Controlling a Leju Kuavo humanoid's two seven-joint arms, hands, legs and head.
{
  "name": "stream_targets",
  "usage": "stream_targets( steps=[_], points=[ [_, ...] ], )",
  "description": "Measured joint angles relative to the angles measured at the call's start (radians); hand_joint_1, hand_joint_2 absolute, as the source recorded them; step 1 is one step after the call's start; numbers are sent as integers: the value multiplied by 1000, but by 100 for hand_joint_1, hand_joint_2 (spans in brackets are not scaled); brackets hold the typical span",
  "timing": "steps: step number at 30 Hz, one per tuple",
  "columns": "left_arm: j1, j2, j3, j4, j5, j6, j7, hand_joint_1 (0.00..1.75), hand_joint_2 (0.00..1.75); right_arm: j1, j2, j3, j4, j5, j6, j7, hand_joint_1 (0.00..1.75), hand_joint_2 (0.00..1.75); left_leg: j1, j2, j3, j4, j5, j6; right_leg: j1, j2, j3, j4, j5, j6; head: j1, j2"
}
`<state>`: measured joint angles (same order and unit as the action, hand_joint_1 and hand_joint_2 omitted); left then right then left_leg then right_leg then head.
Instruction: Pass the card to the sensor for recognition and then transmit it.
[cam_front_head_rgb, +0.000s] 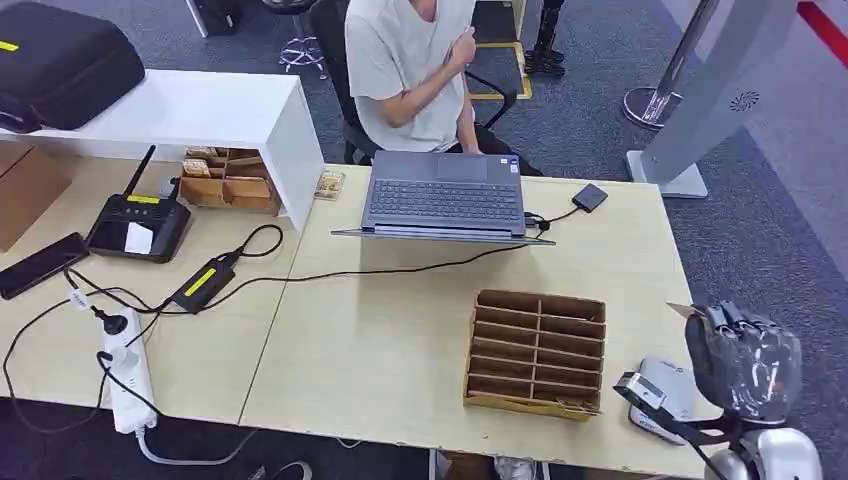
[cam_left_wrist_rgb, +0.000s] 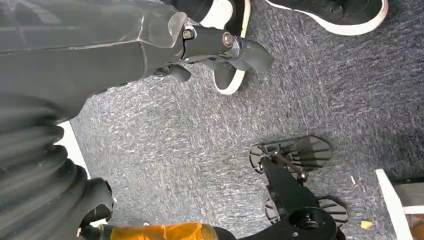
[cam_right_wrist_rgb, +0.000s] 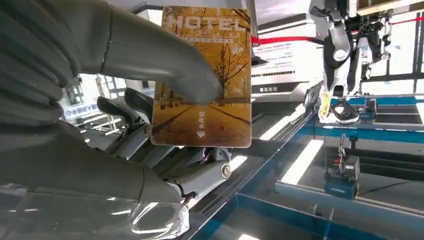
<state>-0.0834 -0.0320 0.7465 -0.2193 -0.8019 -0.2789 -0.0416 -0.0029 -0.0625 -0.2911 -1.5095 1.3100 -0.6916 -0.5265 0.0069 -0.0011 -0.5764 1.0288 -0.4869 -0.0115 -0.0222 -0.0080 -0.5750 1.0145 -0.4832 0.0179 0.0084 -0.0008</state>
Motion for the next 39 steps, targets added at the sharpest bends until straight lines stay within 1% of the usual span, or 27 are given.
stream_targets(
  steps=[5,8,12,14,21,24,27,33,36,39],
  points=[
    [7,0,10,0,-1,2,-9,0,175,31,40,-66,-14,20,0,-51,175,175,0,0,0,0,0,0,0,0,0,0,0,0,0,0],
    [10,0,17,0,-1,3,-10,0,175,42,57,-93,-18,22,0,-56,175,175,0,0,0,0,0,0,0,0,0,0,0,0,0,0],
    [11,-1,29,0,1,40,-1,0,175,46,82,-142,-14,47,0,-75,175,175,0,0,0,0,0,0,0,0,0,0,0,0,0,0],
    [12,0,34,0,1,45,-1,0,175,47,91,-167,-9,51,0,-82,175,175,0,0,0,0,0,0,0,0,0,0,0,0,0,0],
    [11,-2,43,0,0,52,-1,0,175,50,109,-203,-1,52,0,-86,175,175,0,1,0,0,0,0,0,0,0,0,0,0,0,0],
    [11,-2,48,0,-1,50,-12,0,175,52,117,-220,4,54,0,-108,175,175,0,1,0,0,0,0,0,0,0,0,0,0,0,0],
    [12,-2,50,0,1,26,-15,0,175,53,129,-243,19,71,0,-127,175,175,0,1,0,0,0,0,0,0,0,0,0,0,0,0],
    [11,-1,50,0,-15,2,-68,0,175,51,146,-279,75,90,0,-135,175,175,0,1,0,0,0,0,0,0,0,0,0,0,0,0],
    [11,-2,50,0,-19,28,-105,0,175,51,155,-294,93,88,0,-142,175,175,0,0,0,0,0,0,0,0,0,0,0,0,0,0],
    [9,-2,50,0,-33,53,-117,0,175,54,169,-315,110,90,0,-153,175,175,0,1,0,0,0,0,0,1,0,0,0,0,0,0]
  ],
)
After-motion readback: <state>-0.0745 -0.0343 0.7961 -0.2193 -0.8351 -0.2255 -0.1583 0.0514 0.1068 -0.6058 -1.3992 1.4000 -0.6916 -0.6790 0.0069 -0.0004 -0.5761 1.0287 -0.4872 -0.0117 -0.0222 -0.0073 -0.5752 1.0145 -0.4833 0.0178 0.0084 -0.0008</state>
